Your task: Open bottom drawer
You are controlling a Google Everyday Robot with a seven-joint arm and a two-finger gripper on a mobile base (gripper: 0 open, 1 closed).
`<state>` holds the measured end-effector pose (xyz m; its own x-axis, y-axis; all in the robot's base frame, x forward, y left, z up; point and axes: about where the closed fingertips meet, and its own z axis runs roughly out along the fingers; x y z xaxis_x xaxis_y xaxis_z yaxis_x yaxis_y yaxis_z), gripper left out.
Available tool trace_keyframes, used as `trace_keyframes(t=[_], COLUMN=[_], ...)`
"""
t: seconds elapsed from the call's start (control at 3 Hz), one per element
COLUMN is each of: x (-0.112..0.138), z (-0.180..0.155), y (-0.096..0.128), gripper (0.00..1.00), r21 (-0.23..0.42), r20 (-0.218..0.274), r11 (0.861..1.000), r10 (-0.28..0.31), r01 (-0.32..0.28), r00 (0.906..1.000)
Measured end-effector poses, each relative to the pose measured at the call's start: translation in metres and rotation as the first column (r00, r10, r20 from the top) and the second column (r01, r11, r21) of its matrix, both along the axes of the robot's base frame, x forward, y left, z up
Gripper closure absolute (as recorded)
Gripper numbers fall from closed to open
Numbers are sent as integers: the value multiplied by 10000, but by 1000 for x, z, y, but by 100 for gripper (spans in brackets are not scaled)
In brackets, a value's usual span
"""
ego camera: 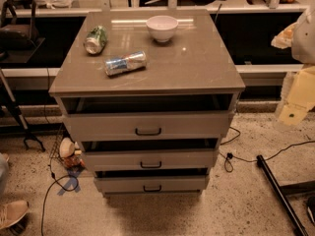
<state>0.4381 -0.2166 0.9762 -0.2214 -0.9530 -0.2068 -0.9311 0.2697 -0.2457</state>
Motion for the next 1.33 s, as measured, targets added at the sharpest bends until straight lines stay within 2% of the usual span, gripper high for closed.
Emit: trace_keyframes(t=[0.33, 0.67, 1.0, 1.33], x=[0, 4, 4, -1], z=[0, -23, -73, -137], y=[0, -10, -13, -12], gripper=[0, 0, 0, 0], r21=[0, 474, 1367, 2075], r20=[0, -326, -770, -595], r11=[10000, 9985, 9905, 9773], r10=[0, -258, -50, 563], r01=[0, 274, 155, -428], r00=[10000, 9991, 9970, 9966])
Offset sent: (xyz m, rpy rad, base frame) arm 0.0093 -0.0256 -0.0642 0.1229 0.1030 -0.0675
